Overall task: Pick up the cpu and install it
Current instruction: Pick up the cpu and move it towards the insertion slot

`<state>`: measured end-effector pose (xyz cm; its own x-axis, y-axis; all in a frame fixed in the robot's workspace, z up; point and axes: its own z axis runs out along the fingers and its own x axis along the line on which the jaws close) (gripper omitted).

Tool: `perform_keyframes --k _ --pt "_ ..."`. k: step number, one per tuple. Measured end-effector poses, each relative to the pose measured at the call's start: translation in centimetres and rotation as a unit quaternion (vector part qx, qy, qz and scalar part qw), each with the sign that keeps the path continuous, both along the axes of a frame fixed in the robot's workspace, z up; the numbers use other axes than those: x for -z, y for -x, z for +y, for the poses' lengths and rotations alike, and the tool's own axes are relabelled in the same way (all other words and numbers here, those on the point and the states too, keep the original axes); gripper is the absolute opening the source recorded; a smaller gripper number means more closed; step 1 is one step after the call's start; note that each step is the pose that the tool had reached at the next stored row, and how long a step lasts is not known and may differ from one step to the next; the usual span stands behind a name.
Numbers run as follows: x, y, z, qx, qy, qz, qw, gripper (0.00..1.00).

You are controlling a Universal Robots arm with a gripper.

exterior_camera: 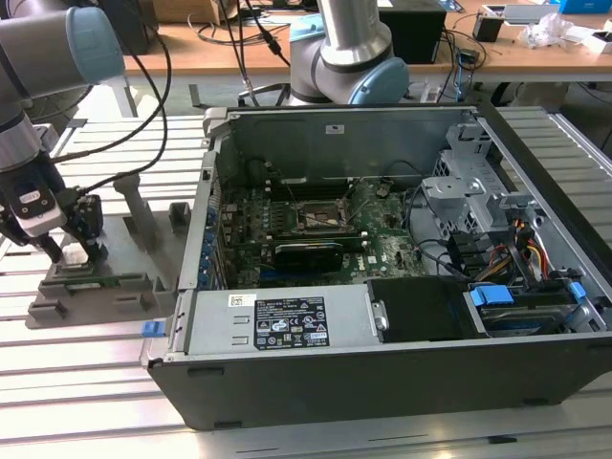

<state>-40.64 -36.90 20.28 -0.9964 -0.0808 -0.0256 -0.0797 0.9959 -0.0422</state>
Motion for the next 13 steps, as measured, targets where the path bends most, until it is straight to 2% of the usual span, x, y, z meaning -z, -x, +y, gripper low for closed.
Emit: perform_keyframes --k 5,9,13 --pt "-0.78 0.0 0.03 0.000 0.0000 -0.0001 1.0000 0.55" --pt "-1.13 0.0 0.53 0.000 0.0000 0.0000 1.0000 0.55" --pt "-1.59 0.0 0.60 0.000 0.0000 0.0000 1.0000 0.55"
